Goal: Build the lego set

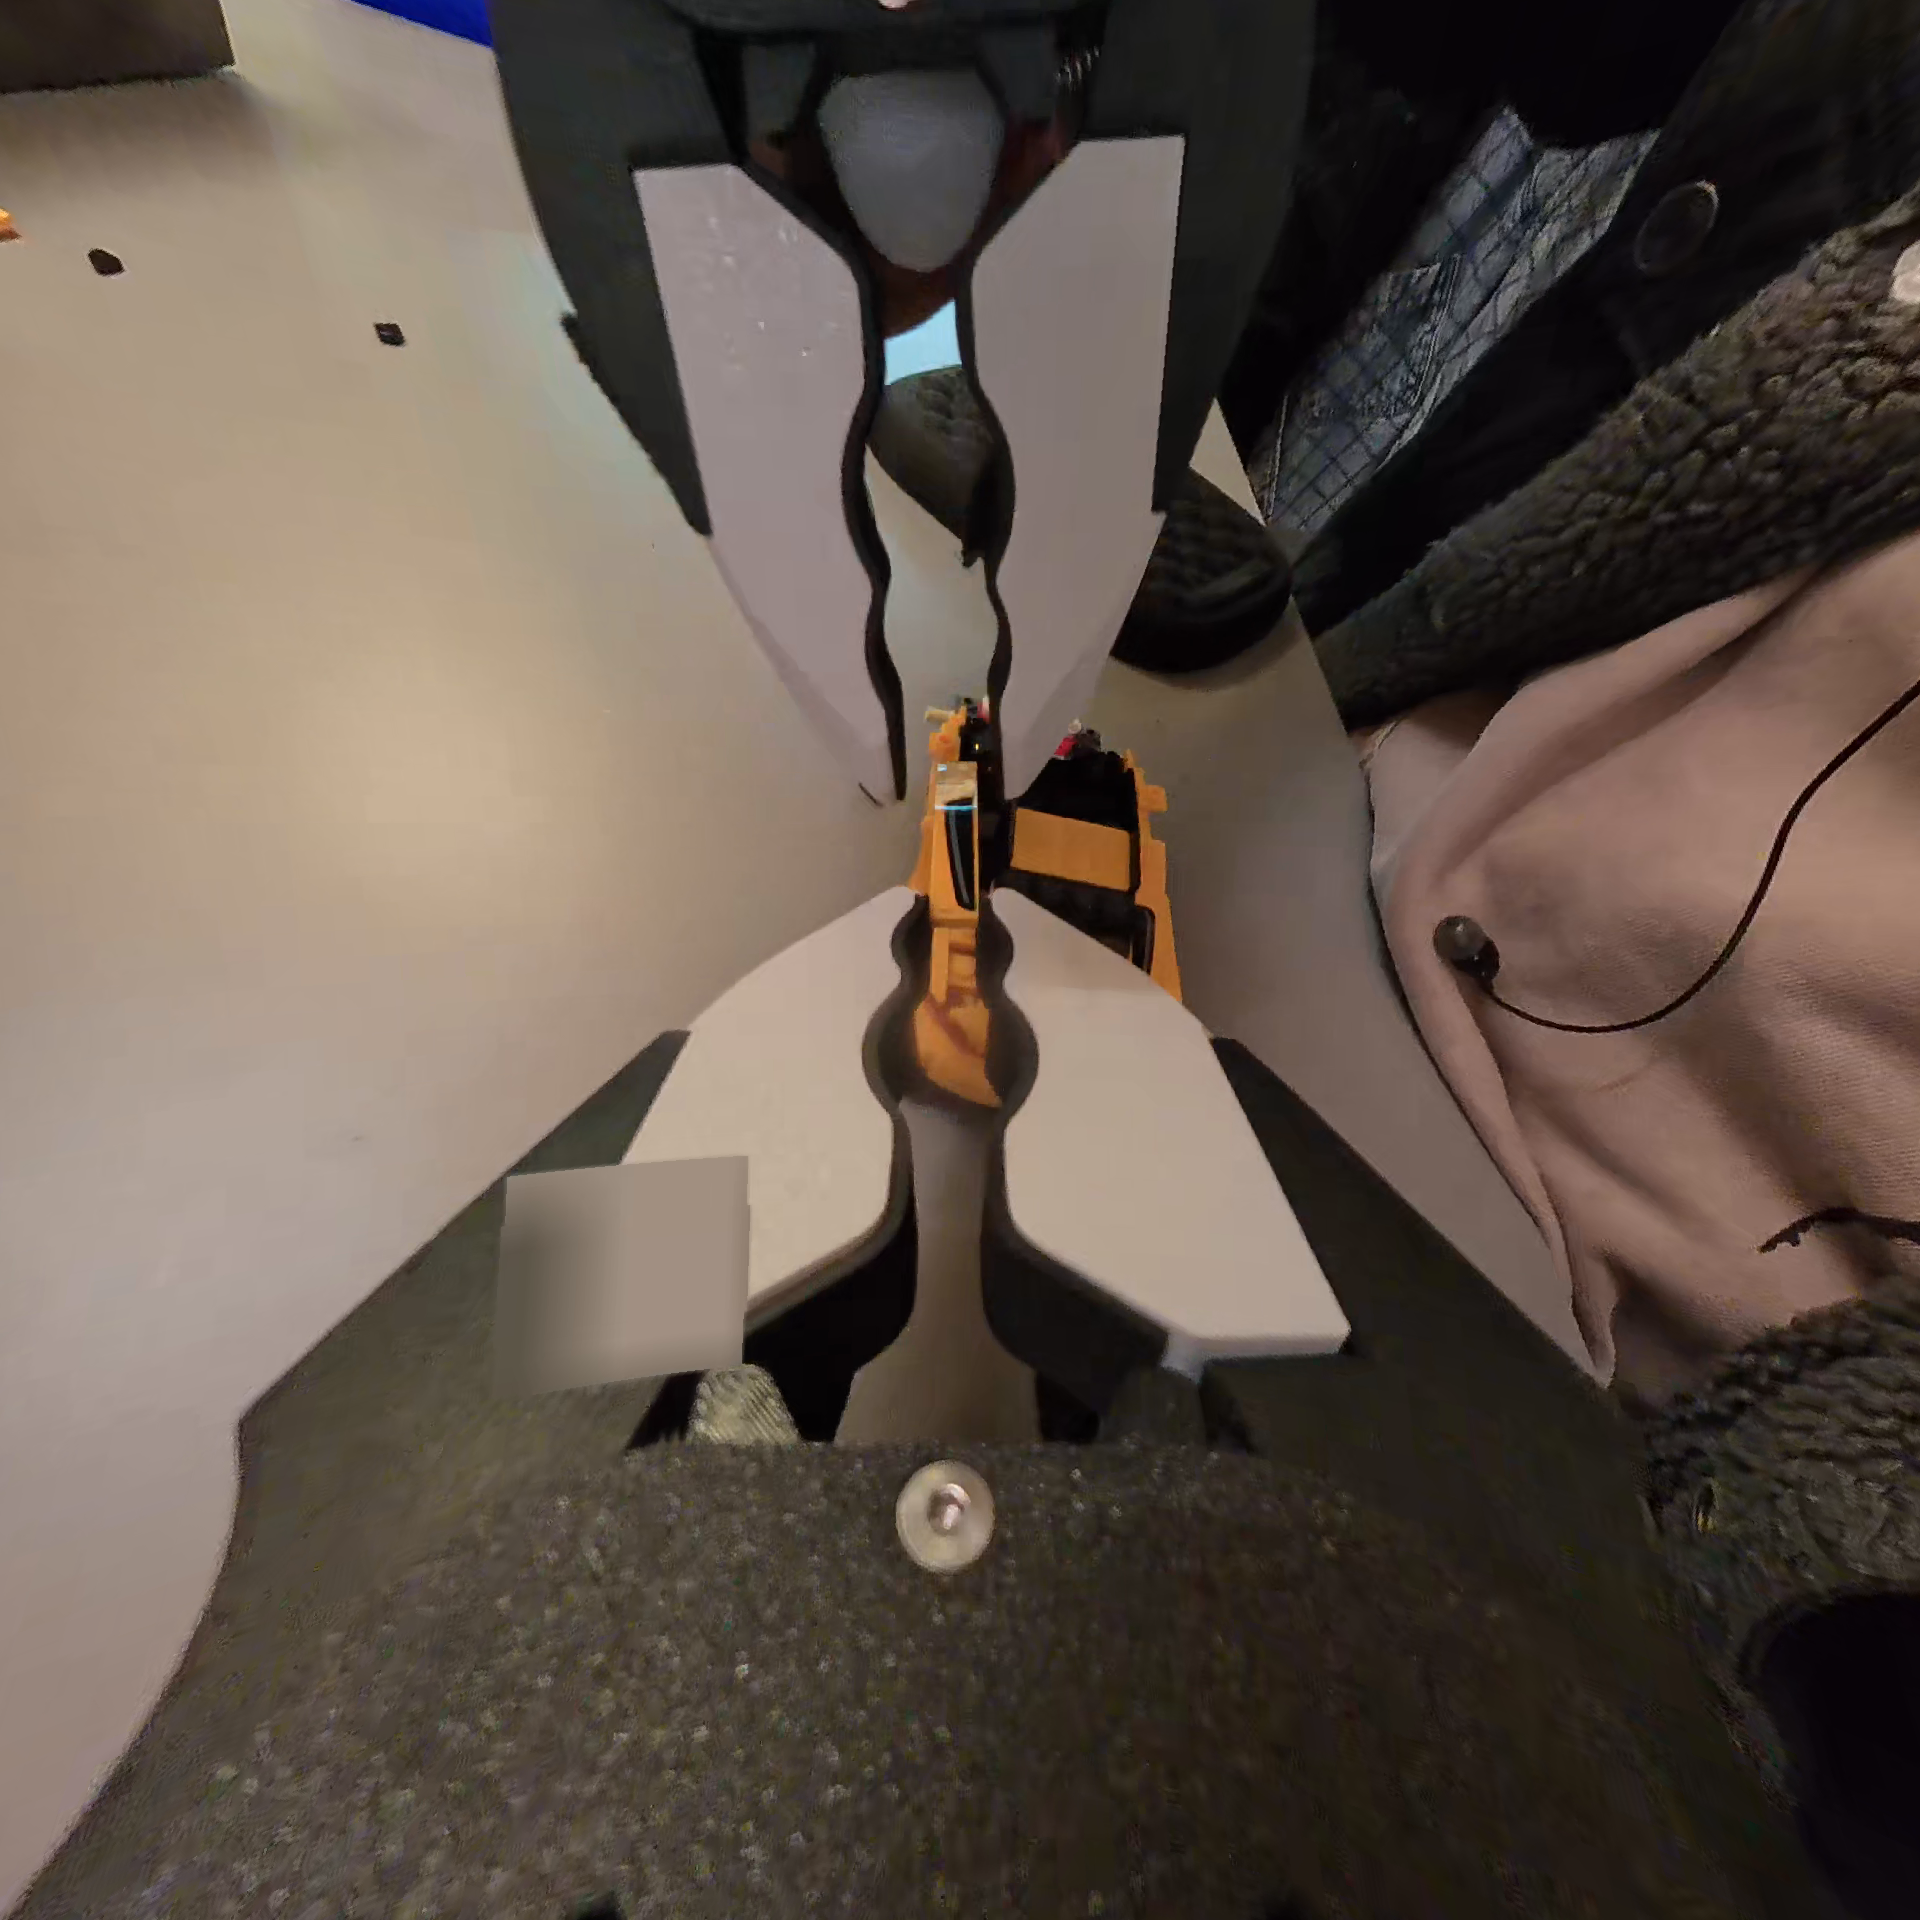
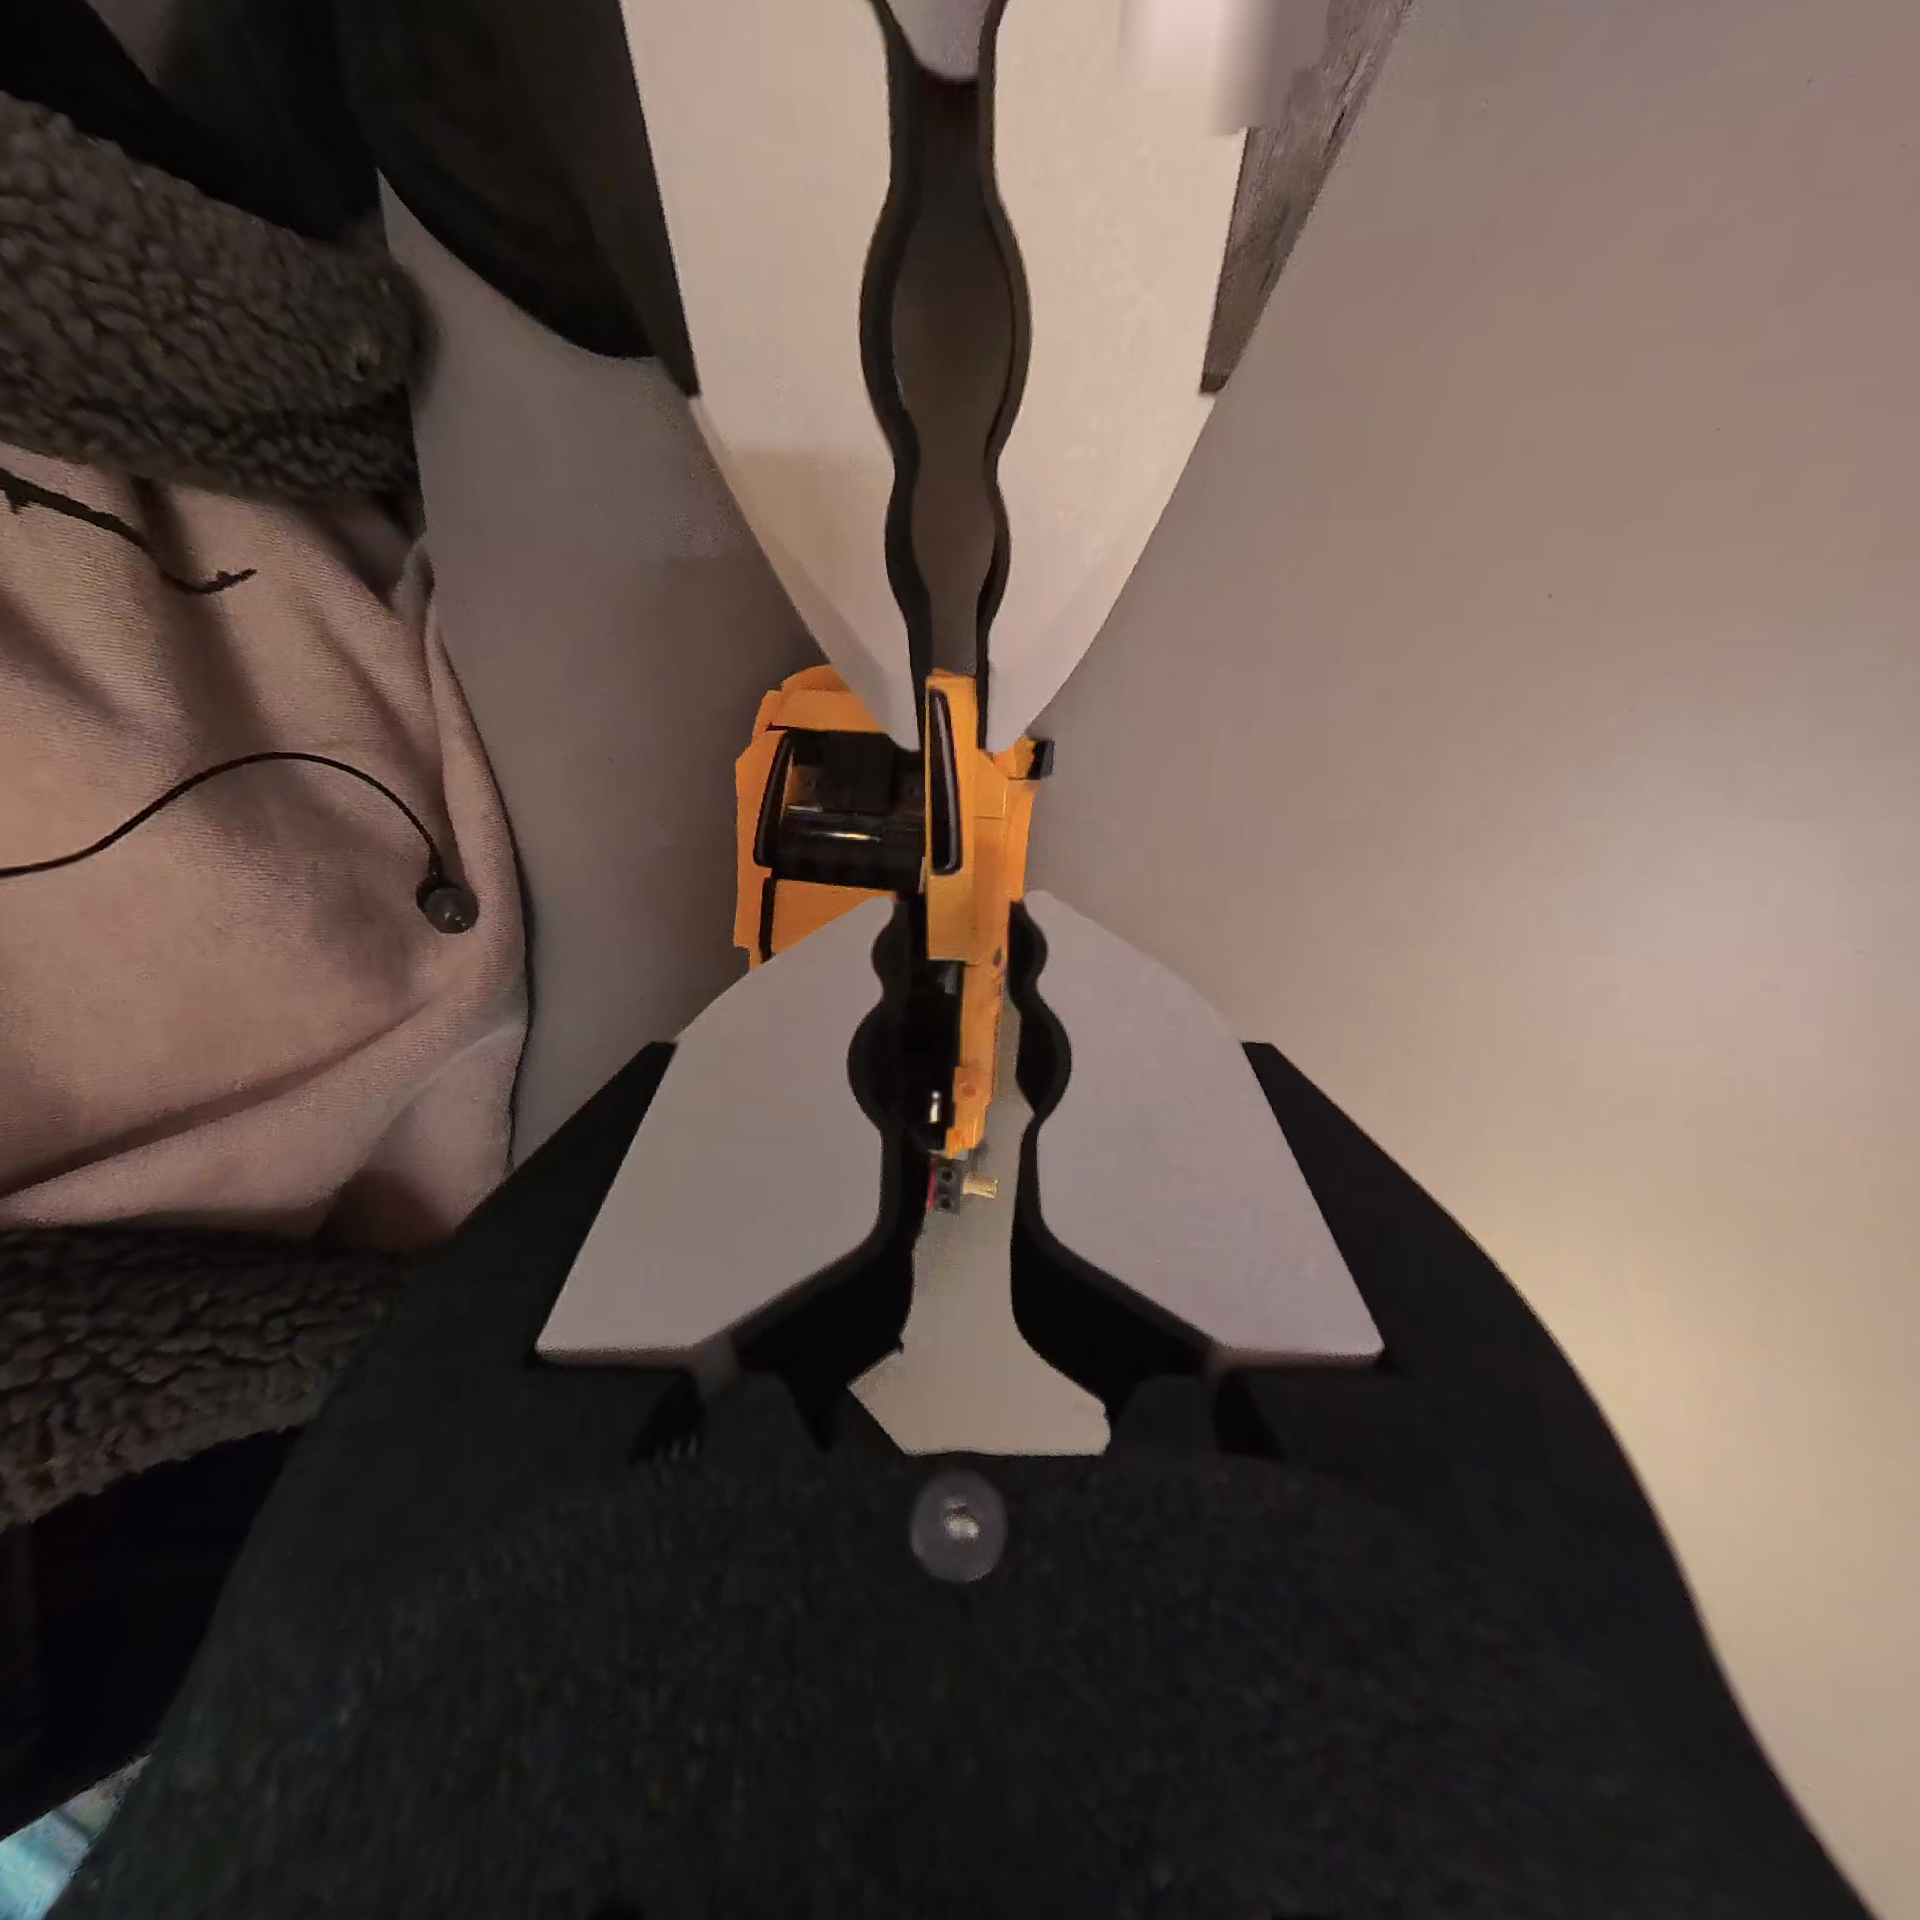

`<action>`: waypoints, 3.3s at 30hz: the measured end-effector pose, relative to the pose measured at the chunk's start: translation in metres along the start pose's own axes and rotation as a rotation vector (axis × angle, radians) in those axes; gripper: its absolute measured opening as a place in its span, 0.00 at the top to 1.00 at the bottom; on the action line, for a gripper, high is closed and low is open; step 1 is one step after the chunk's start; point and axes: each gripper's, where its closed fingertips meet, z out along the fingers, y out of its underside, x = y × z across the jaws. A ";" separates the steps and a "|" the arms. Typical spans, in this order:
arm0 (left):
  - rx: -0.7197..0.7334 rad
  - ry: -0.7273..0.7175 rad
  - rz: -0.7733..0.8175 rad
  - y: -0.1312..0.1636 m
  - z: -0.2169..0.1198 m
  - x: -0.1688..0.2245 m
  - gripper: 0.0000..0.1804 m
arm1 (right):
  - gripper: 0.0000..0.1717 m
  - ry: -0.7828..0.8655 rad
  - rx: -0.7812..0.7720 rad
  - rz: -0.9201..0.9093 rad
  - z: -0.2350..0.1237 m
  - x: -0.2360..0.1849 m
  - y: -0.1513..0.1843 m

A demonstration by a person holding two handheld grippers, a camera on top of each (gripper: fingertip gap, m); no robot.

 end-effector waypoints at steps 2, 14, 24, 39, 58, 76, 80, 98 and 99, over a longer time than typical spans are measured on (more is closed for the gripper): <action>0.012 0.009 -0.016 -0.001 0.001 0.000 0.96 | 0.89 -0.009 0.033 -0.008 0.001 -0.002 0.003; -0.118 0.004 0.020 0.020 0.012 0.003 0.92 | 0.96 0.077 -0.021 -0.027 0.006 -0.003 0.014; -0.116 -0.022 0.043 0.017 0.014 0.001 0.94 | 0.96 0.103 -0.097 0.000 0.011 -0.001 0.018; -0.165 -0.032 0.089 0.023 0.018 0.004 0.96 | 0.94 -0.016 -0.034 -0.015 0.002 -0.003 0.016; -0.187 -0.021 0.109 0.025 0.020 0.006 0.95 | 0.97 -0.085 0.043 -0.026 0.010 -0.006 0.010; -0.141 -0.028 0.082 0.016 0.018 0.003 0.94 | 0.99 -0.085 0.045 -0.021 0.013 -0.006 0.010; -0.141 -0.021 0.075 0.014 0.023 0.004 0.95 | 0.99 -0.083 0.045 -0.022 0.013 -0.006 0.009; -0.125 0.022 -0.047 0.014 0.024 0.007 1.00 | 0.99 -0.038 0.044 -0.071 0.015 -0.008 0.010; -0.125 0.020 -0.041 0.014 0.024 0.007 1.00 | 0.99 -0.032 0.048 -0.078 0.015 -0.008 0.010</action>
